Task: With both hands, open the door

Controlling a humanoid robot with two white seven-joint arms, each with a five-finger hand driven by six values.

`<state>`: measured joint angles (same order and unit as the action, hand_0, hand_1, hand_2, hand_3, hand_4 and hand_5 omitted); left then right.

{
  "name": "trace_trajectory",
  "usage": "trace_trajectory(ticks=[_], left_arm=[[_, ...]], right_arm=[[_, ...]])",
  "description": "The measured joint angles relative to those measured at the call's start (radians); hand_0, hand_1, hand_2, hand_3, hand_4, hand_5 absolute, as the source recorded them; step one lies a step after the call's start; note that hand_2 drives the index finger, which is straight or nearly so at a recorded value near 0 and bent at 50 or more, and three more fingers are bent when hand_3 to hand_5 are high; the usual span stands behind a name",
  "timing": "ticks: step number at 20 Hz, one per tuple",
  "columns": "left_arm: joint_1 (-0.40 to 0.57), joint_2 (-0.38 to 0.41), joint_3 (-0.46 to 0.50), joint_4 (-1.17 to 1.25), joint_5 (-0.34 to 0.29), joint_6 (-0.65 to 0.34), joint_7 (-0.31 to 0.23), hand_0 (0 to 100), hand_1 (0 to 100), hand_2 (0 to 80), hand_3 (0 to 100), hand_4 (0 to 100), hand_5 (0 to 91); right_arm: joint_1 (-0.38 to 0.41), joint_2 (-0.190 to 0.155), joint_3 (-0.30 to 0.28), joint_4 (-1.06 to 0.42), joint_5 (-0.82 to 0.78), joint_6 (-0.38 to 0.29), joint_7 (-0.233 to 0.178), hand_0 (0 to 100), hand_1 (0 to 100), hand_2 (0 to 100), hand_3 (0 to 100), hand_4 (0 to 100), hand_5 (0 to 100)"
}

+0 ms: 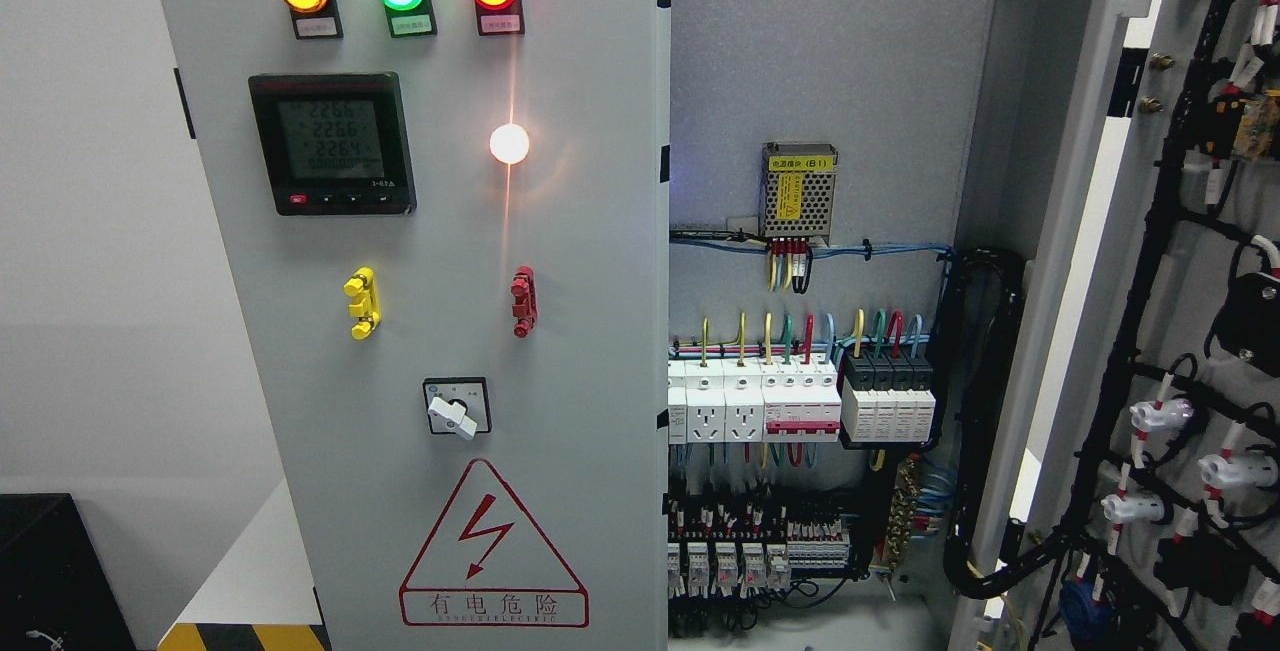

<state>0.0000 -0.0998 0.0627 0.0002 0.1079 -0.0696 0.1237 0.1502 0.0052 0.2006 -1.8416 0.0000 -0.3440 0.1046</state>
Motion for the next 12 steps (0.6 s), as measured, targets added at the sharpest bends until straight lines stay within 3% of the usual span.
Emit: trace_trajectory(ticks=[4, 12], left_arm=[[0.000, -0.001, 0.000, 0.000, 0.000, 0.000, 0.000, 0, 0, 0.0, 0, 0, 0.0], [0.000, -0.002, 0.000, 0.000, 0.000, 0.005, 0.003, 0, 0, 0.0, 0, 0, 0.0]], right_arm=[[-0.075, 0.006, 0.008, -0.027, 0.000, 0.084, -0.001, 19, 0, 0, 0, 0, 0], [-0.224, 0.027, 0.015, -0.064, 0.000, 0.330, -0.003, 19, 0, 0, 0, 0, 0]])
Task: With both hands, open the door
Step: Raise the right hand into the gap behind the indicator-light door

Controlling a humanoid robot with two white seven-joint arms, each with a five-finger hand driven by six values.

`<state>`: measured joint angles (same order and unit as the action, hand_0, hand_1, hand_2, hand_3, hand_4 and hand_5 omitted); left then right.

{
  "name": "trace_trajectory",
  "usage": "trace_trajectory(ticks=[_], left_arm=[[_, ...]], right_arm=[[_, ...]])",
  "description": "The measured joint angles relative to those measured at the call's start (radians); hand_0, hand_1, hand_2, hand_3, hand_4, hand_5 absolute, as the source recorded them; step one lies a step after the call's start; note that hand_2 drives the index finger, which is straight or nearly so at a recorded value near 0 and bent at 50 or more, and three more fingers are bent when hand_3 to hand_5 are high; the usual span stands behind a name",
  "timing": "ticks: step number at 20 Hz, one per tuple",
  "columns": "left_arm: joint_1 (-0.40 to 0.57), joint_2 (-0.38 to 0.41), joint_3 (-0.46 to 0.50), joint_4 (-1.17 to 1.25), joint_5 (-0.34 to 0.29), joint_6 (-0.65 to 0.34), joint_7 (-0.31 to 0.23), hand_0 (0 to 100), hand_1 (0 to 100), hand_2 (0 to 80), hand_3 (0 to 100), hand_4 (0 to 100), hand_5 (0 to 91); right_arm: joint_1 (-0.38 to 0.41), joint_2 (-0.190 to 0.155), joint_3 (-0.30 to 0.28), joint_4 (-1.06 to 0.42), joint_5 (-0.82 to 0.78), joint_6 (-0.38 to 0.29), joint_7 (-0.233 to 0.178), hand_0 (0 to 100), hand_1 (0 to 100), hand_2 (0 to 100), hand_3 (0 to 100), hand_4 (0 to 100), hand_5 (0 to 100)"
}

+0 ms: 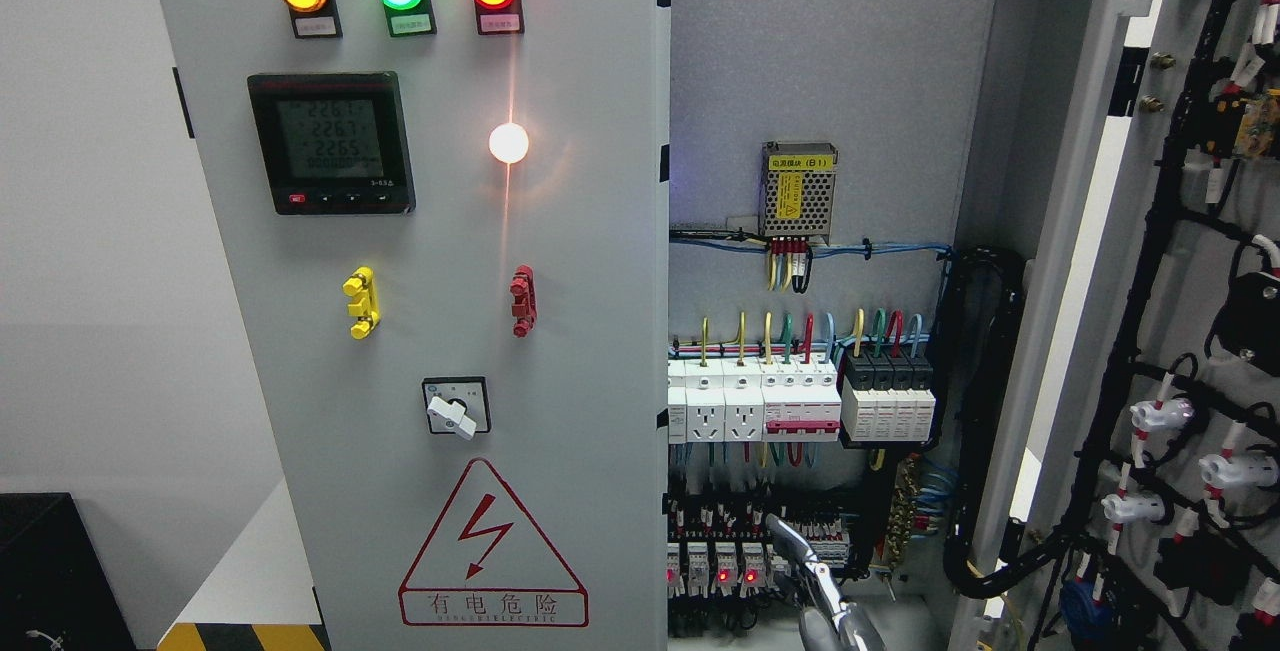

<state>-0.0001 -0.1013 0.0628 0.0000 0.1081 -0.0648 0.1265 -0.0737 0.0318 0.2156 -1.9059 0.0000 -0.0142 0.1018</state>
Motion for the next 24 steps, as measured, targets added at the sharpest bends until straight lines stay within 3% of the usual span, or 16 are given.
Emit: trace_trajectory(ticks=[10, 24], left_arm=[[0.000, -0.001, 0.000, 0.000, 0.000, -0.004, -0.002, 0, 0, 0.0, 0, 0, 0.0], [0.000, -0.001, 0.000, 0.000, -0.001, -0.005, -0.003, 0, 0, 0.0, 0, 0, 0.0]], right_arm=[[-0.149, 0.032, 0.003, -0.015, 0.000, 0.171, 0.001, 19, 0, 0, 0, 0, 0], [-0.306, 0.050, 0.003, 0.051, -0.060, 0.228, 0.004, 19, 0, 0, 0, 0, 0]])
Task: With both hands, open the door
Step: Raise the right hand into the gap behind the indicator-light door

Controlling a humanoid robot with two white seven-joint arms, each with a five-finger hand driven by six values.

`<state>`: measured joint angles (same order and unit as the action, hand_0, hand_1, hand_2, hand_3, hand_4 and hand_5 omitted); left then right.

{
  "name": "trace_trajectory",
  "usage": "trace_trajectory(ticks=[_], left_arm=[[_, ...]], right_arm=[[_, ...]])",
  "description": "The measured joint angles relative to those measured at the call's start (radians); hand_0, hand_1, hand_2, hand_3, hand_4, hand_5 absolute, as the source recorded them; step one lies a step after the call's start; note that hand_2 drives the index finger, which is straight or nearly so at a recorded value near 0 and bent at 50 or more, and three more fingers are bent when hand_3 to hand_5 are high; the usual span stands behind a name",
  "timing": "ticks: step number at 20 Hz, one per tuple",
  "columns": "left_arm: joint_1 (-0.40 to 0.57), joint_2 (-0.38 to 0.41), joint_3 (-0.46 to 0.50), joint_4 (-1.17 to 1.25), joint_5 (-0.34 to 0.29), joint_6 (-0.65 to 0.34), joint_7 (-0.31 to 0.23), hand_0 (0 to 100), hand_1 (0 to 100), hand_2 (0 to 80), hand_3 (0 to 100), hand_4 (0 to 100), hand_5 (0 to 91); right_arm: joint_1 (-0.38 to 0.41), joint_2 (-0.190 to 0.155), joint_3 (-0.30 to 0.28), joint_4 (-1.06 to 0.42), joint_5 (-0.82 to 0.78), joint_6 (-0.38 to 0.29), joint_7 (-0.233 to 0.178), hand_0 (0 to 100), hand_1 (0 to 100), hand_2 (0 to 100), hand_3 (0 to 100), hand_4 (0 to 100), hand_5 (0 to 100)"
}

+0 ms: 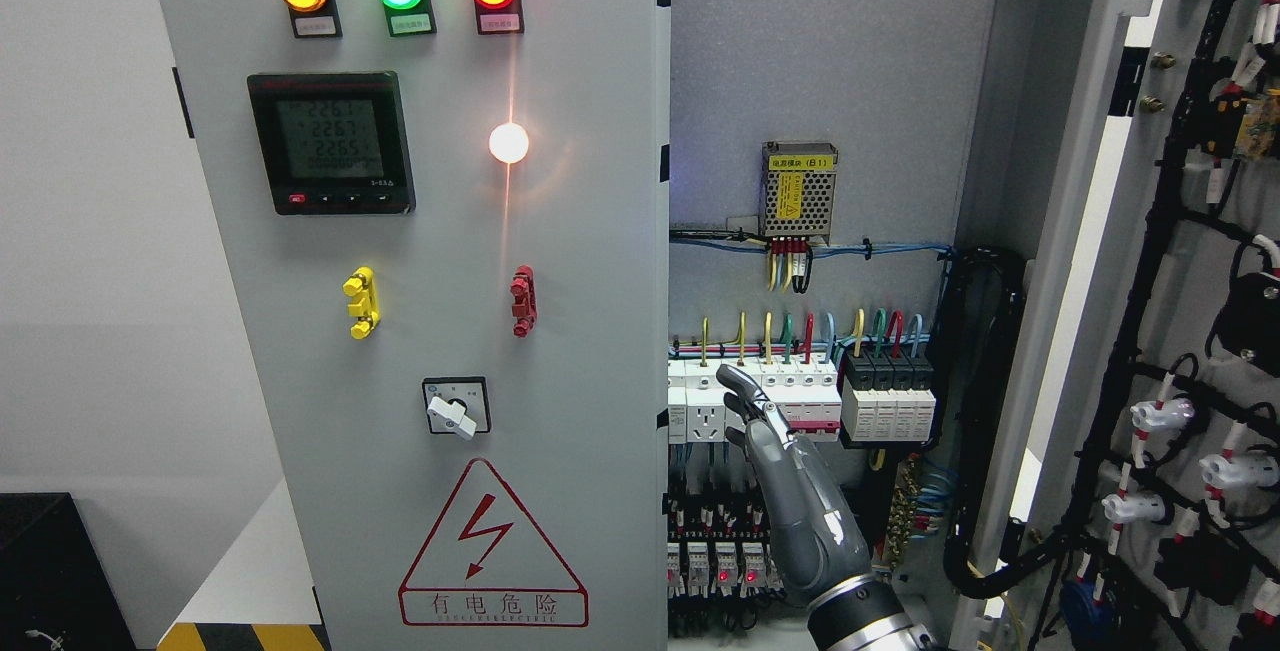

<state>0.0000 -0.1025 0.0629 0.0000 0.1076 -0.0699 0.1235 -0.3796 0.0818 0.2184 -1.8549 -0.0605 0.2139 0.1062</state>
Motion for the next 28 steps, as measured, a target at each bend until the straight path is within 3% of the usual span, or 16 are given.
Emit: trace_trajectory(ticks=[13, 28], left_arm=[[0.000, 0.000, 0.000, 0.000, 0.000, 0.000, 0.000, 0, 0, 0.0, 0, 0, 0.0], [0.000, 0.000, 0.000, 0.000, 0.000, -0.002, 0.000, 0, 0, 0.0, 0, 0, 0.0]], right_arm=[[-0.134, 0.003, -0.001, 0.121, -0.039, 0.042, 0.006, 19, 0, 0, 0, 0, 0], [-0.229, -0.001, -0.003, 0.215, -0.067, 0.085, 0.009, 19, 0, 0, 0, 0, 0]])
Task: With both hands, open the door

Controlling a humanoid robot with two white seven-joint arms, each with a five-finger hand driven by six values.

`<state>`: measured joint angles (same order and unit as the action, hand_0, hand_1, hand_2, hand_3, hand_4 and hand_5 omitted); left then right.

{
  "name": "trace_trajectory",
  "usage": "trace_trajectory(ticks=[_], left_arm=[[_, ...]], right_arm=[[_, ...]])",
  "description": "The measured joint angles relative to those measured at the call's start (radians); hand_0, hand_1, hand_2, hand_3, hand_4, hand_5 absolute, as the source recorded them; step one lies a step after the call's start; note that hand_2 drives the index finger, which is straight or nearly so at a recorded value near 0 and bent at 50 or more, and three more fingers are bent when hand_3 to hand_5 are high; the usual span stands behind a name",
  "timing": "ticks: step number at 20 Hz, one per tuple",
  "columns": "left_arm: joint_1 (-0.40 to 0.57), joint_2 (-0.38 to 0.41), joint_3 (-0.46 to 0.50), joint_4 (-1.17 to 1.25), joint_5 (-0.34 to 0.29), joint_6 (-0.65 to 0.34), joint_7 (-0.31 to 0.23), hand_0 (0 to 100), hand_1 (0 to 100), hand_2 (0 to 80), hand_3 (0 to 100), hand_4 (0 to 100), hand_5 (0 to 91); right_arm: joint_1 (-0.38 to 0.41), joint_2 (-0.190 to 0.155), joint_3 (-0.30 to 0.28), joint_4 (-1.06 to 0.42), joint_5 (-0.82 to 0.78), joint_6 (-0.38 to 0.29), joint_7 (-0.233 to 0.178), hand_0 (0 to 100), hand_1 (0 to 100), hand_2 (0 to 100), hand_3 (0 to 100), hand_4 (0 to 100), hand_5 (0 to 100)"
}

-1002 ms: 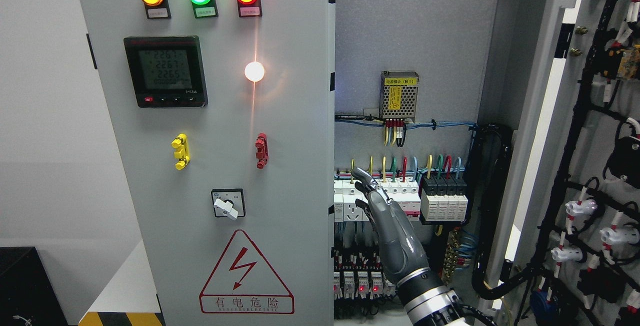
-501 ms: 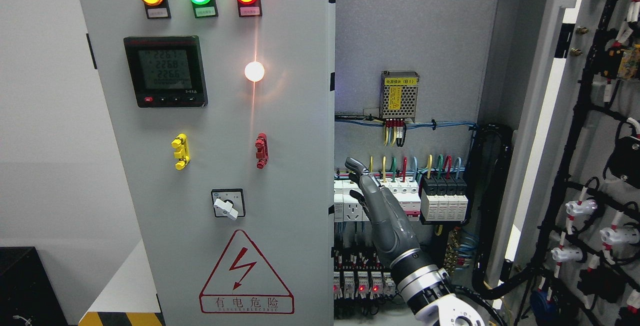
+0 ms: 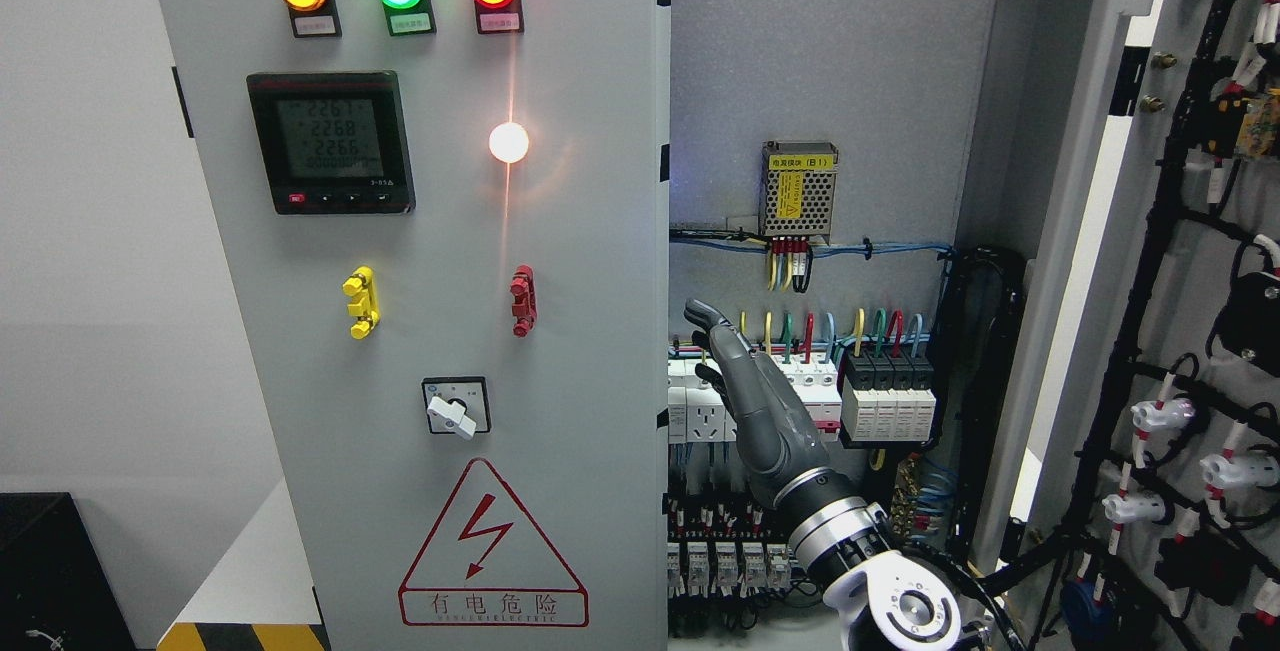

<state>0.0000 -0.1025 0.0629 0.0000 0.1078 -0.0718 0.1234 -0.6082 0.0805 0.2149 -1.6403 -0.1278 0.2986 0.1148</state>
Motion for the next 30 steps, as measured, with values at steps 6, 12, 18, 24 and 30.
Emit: trace_trajectory(ticks=[6, 12, 18, 24, 30], left_arm=[[0.000, 0.000, 0.000, 0.000, 0.000, -0.002, 0.000, 0, 0, 0.0, 0, 0, 0.0], [0.000, 0.000, 0.000, 0.000, 0.000, 0.000, 0.000, 0, 0, 0.0, 0, 0, 0.0], [0.000, 0.000, 0.000, 0.000, 0.000, 0.002, 0.000, 0, 0, 0.0, 0, 0, 0.0], [0.000, 0.000, 0.000, 0.000, 0.000, 0.002, 0.001, 0, 0, 0.0, 0, 0, 0.0], [0.000, 0.000, 0.000, 0.000, 0.000, 0.002, 0.002, 0, 0, 0.0, 0, 0, 0.0]], right_arm=[[-0.024, -0.002, -0.001, 0.033, -0.044, 0.002, 0.030, 19, 0, 0, 0, 0, 0], [-0.044, -0.003, -0.007, 0.064, -0.073, 0.002, 0.087, 19, 0, 0, 0, 0, 0], [-0.068, -0.017, -0.021, 0.096, -0.103, -0.001, 0.095, 19, 0, 0, 0, 0, 0], [-0.076, -0.044, -0.029, 0.117, -0.166, -0.001, 0.106, 19, 0, 0, 0, 0, 0], [-0.080, -0.059, -0.032, 0.129, -0.189, -0.001, 0.202, 19, 0, 0, 0, 0, 0]])
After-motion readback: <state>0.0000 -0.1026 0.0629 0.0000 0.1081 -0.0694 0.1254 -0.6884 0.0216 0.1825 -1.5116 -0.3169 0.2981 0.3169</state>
